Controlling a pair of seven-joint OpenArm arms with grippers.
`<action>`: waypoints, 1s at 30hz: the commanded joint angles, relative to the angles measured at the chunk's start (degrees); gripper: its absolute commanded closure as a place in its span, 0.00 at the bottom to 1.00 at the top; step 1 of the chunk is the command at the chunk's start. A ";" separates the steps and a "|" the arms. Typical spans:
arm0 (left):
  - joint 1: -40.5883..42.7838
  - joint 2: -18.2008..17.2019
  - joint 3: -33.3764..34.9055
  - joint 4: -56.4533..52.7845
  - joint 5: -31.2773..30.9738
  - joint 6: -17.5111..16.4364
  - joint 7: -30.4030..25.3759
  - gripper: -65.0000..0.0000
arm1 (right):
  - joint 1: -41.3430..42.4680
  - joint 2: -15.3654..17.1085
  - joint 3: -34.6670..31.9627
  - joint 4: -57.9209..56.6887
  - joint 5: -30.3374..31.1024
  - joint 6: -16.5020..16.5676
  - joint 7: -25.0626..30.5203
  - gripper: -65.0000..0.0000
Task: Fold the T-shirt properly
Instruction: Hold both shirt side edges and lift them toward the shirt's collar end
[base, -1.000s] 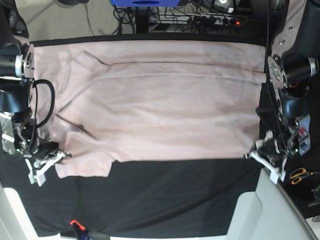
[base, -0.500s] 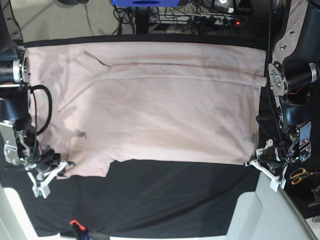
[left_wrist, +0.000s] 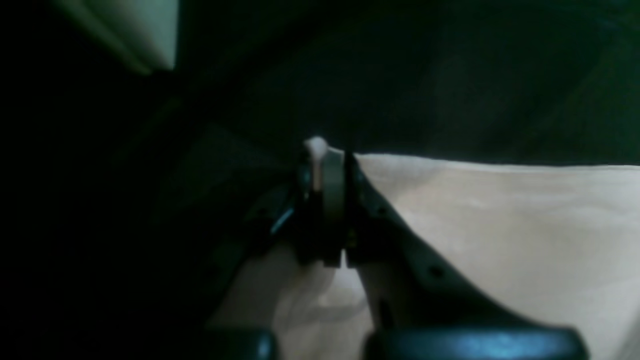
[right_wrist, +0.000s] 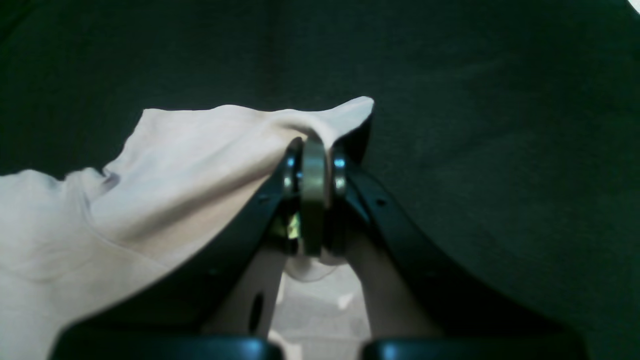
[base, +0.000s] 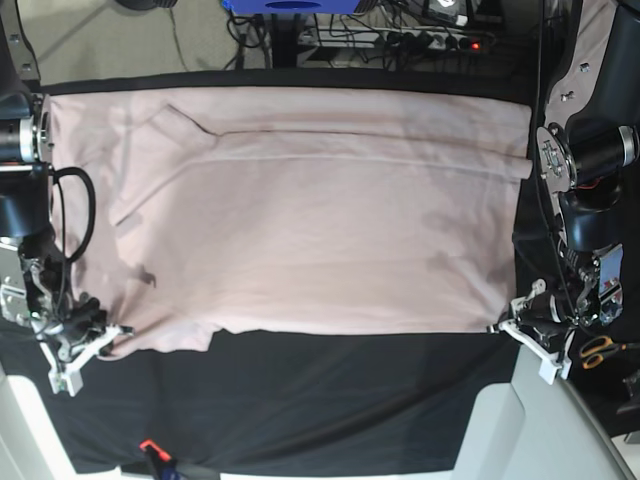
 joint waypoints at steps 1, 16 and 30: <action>-1.71 -1.11 -0.10 1.24 -0.60 -0.04 -1.27 1.00 | 2.06 1.62 0.18 0.74 0.32 -0.40 2.09 0.99; 6.91 -0.58 -0.10 11.08 -1.13 -0.04 -0.92 1.00 | -3.40 1.62 0.53 5.49 0.32 -0.40 -4.15 0.99; 18.07 1.62 -0.10 28.40 -0.78 -0.04 4.53 1.00 | -7.00 1.62 0.71 6.90 0.67 -0.49 -9.34 0.99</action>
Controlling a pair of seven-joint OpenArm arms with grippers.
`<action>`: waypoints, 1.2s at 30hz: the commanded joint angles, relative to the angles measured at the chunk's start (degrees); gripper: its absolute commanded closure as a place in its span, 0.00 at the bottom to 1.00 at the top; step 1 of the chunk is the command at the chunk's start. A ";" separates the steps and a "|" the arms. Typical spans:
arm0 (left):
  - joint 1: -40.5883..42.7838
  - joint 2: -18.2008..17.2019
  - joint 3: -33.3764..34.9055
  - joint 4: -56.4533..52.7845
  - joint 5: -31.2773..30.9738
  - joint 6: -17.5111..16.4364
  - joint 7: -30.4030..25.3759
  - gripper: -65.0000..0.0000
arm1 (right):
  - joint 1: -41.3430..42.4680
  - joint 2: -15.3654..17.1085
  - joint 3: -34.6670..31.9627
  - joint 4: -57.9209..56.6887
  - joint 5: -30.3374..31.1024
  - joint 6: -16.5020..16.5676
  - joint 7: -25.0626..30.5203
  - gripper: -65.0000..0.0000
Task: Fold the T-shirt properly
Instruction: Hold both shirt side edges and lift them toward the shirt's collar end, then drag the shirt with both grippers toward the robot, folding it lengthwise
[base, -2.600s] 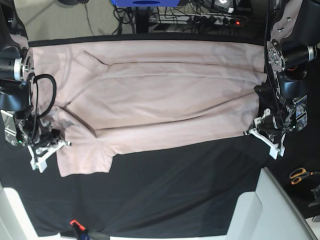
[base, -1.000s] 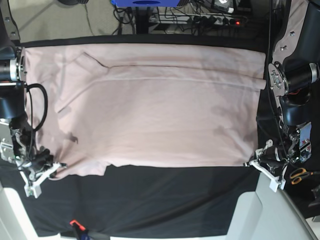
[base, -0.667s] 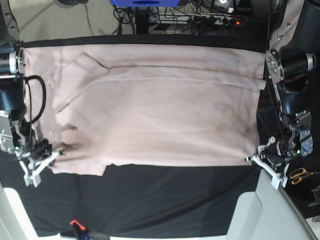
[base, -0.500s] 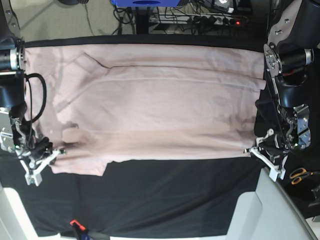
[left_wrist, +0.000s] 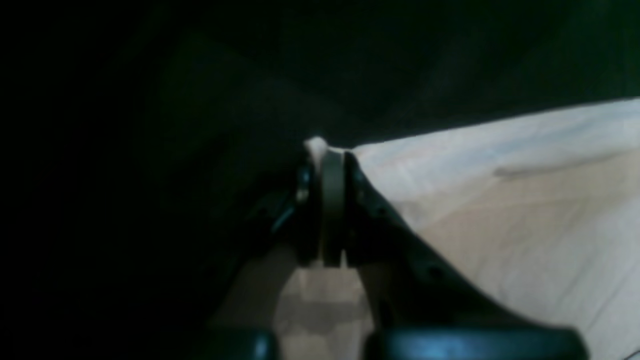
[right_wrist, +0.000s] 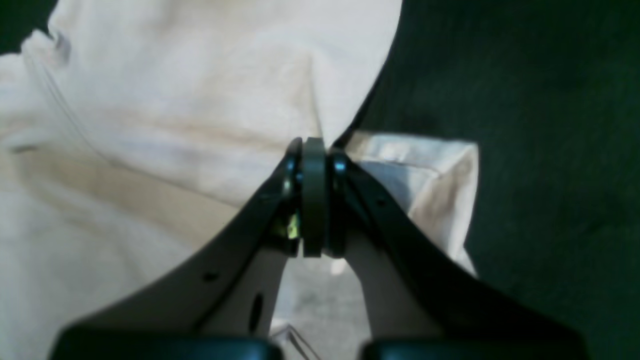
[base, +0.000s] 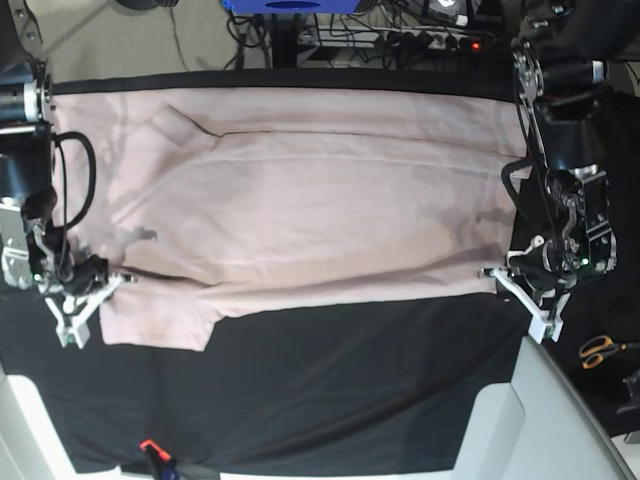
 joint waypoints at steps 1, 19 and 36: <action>-0.53 -1.11 -0.15 1.61 -0.38 -0.06 -0.67 1.00 | 1.22 0.99 0.31 0.97 0.19 -0.05 0.83 0.99; 5.28 -1.11 -0.68 8.38 -0.47 -0.06 2.58 1.00 | -11.35 0.99 13.06 23.57 -0.07 -0.05 -9.19 0.99; 13.19 -1.20 -0.68 15.94 -0.38 -0.06 3.20 1.00 | -21.55 -2.61 18.95 38.69 -0.07 -0.93 -19.30 0.99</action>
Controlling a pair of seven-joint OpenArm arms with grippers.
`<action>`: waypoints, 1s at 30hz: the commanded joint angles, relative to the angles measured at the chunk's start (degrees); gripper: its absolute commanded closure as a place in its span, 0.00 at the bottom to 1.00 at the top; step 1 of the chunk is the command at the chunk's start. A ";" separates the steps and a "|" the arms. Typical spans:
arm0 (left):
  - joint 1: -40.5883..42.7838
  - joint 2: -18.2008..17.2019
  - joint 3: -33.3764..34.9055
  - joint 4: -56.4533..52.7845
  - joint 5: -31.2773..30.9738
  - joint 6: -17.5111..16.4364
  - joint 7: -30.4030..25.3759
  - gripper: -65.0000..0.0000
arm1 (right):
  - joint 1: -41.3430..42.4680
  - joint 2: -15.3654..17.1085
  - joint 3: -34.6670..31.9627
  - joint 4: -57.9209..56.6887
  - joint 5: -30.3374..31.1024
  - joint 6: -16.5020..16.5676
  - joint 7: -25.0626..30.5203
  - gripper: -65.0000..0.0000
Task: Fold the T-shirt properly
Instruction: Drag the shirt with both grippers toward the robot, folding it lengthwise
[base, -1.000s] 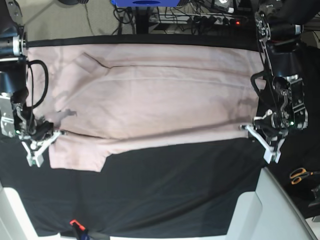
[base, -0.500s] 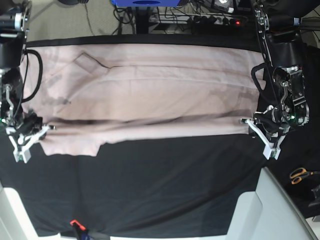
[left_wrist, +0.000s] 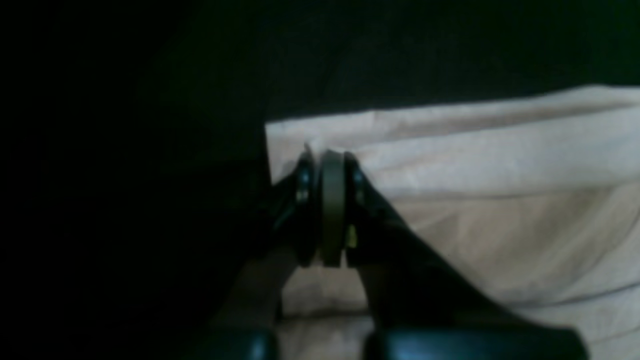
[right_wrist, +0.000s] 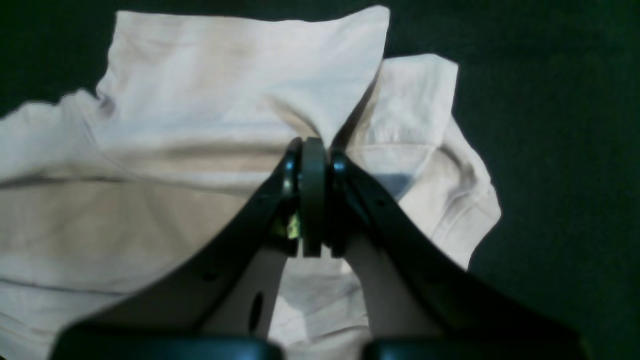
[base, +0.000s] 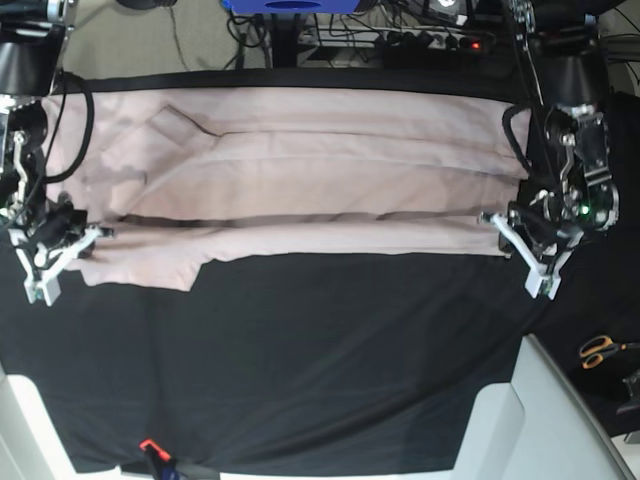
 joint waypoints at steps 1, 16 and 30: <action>-0.01 -0.87 -0.28 2.00 -0.34 0.11 -0.80 1.00 | -0.16 0.88 0.52 1.69 0.28 -0.12 0.65 0.99; 8.34 -0.70 -0.37 9.73 -0.60 0.11 -0.63 1.00 | -8.51 -0.08 5.36 10.22 0.28 -0.12 -3.39 0.99; 11.16 -0.61 -3.36 13.16 -0.34 0.11 -0.71 1.00 | -12.38 -3.42 6.41 15.23 0.37 -0.03 -7.00 0.99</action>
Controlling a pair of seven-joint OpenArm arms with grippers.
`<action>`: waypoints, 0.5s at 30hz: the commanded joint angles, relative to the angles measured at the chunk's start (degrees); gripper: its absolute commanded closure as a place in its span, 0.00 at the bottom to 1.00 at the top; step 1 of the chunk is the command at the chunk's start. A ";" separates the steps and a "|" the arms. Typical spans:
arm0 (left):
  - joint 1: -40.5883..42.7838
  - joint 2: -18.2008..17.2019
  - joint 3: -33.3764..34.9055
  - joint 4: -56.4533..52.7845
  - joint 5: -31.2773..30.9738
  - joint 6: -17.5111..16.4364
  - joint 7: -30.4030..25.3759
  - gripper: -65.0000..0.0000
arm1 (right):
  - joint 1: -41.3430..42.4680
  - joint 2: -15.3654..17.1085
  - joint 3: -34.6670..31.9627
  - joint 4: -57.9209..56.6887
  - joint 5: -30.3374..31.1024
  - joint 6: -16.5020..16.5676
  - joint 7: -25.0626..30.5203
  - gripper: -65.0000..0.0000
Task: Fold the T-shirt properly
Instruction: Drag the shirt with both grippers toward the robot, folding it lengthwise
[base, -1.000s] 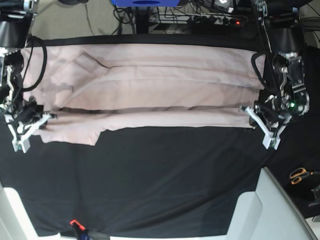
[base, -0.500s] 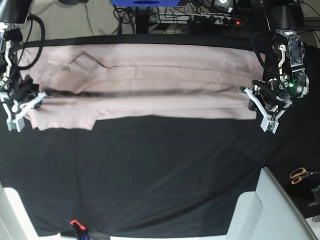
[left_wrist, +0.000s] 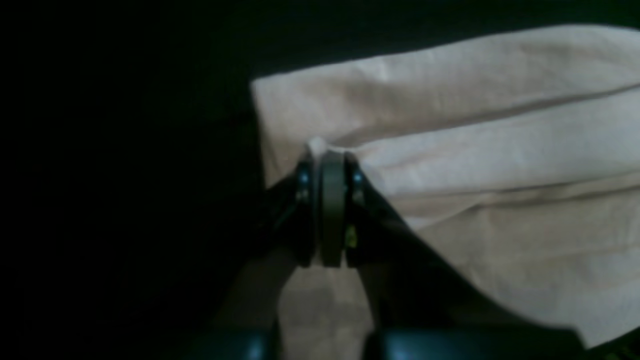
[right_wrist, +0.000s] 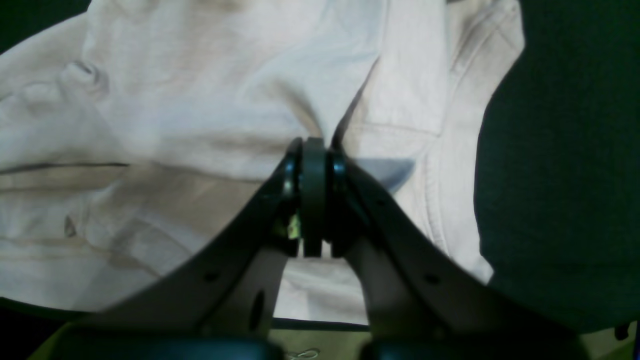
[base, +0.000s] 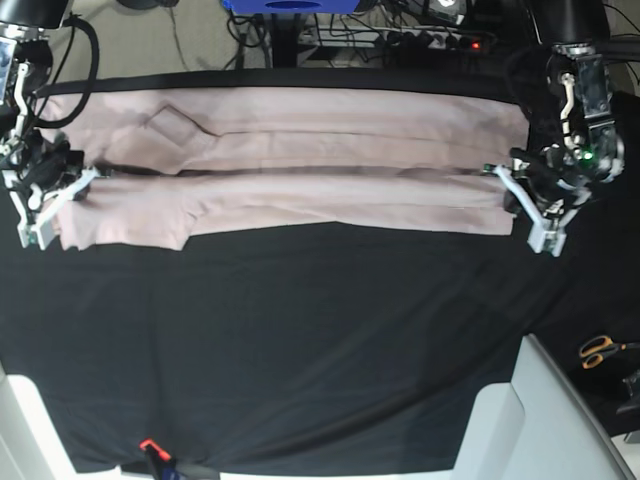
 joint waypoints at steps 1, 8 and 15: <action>-0.69 -1.00 -0.80 1.01 0.14 0.35 -0.98 1.00 | -0.07 0.05 0.34 1.83 0.35 0.01 0.57 0.99; 0.45 -1.36 -0.89 0.92 0.14 0.35 -1.15 1.00 | -2.01 -0.65 0.34 4.12 0.26 0.01 0.04 0.99; 1.42 -1.09 -0.80 1.01 0.14 0.27 -1.15 1.00 | -3.33 -0.74 0.43 3.68 0.26 0.01 0.48 0.99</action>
